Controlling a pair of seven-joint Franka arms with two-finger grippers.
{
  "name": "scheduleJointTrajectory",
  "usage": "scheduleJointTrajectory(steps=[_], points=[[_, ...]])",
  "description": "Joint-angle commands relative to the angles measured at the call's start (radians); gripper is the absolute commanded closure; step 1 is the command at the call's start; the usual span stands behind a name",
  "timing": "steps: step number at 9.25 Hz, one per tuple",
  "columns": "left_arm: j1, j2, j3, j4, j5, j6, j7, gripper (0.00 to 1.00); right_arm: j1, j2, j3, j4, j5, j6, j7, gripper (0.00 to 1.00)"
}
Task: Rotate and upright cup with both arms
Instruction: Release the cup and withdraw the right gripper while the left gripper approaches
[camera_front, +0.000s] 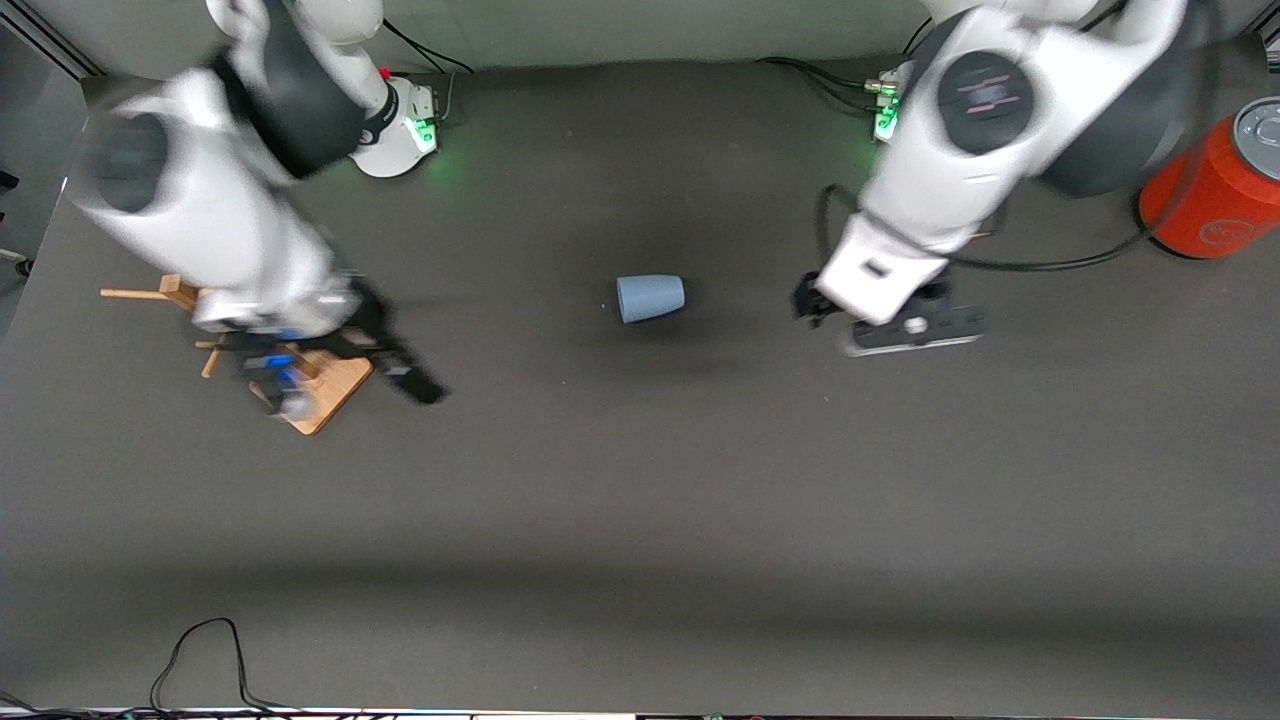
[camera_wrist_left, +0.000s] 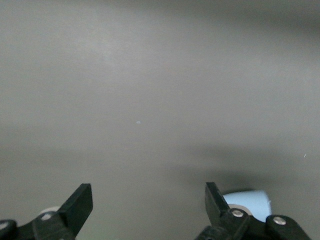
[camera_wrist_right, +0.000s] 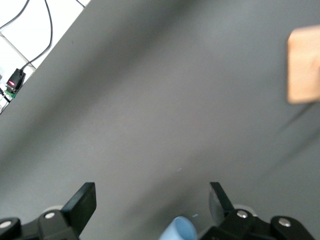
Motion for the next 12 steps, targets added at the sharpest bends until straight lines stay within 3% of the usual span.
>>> scheduleJointTrajectory(steps=[1, 3, 6, 12], points=[[-0.200, 0.290, 0.008, 0.308, 0.117, -0.089, -0.269, 0.00, 0.021, -0.137, -0.164, -0.083, 0.058, -0.063, -0.351, 0.00], [-0.344, 0.469, 0.027, 0.459, 0.200, -0.106, -0.362, 0.00, 0.038, -0.255, -0.292, -0.201, 0.058, -0.071, -0.610, 0.00], [-0.466, 0.579, 0.042, 0.452, 0.310, -0.108, -0.354, 0.00, 0.043, -0.360, -0.386, -0.316, 0.048, -0.065, -0.837, 0.00], [-0.566, 0.685, 0.033, 0.435, 0.331, -0.129, -0.270, 0.02, 0.041, -0.395, -0.389, -0.366, 0.015, -0.068, -0.927, 0.00]])
